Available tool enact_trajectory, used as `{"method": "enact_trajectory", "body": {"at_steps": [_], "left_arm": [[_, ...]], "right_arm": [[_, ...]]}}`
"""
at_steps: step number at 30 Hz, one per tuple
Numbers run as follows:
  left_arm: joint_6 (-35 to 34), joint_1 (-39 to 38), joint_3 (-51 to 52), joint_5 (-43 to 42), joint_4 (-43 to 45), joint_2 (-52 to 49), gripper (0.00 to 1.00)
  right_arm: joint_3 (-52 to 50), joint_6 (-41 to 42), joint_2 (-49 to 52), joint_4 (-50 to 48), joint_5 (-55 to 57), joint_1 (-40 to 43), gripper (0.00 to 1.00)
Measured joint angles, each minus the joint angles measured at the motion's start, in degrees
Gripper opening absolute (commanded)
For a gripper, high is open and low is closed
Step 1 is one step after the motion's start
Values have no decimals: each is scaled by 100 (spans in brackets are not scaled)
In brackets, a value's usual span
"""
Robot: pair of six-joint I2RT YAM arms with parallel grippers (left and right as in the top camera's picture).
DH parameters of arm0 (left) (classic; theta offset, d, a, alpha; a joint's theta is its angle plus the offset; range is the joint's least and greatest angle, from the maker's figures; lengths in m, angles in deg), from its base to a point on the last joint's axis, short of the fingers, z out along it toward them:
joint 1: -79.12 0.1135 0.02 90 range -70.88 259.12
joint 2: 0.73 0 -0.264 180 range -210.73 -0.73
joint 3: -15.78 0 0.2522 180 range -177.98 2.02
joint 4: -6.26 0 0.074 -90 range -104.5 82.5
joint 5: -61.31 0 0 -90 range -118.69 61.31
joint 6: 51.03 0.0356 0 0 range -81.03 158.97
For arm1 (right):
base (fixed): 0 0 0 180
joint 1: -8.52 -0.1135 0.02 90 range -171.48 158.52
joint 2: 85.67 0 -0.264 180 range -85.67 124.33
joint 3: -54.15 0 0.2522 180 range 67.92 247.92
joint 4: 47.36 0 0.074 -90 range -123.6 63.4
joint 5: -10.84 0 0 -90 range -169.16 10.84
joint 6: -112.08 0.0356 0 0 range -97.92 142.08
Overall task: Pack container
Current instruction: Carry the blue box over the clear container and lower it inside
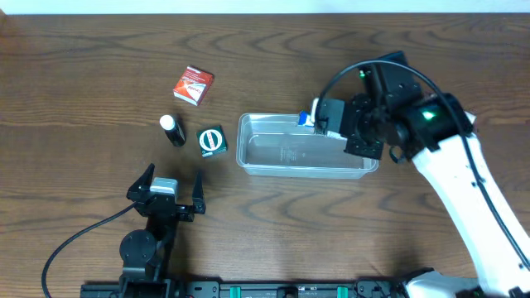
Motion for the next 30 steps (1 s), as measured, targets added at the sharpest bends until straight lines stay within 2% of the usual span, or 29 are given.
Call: {"method": "enact_trajectory", "body": {"at_steps": [16, 30], "left_arm": [[2, 0, 0, 0, 0, 0, 98], [0, 0, 0, 0, 0, 0, 98]], "right_arm": [[-11, -175, 1134, -105, -205, 0, 1], [-11, -466, 1665, -424, -243, 0, 1]]}}
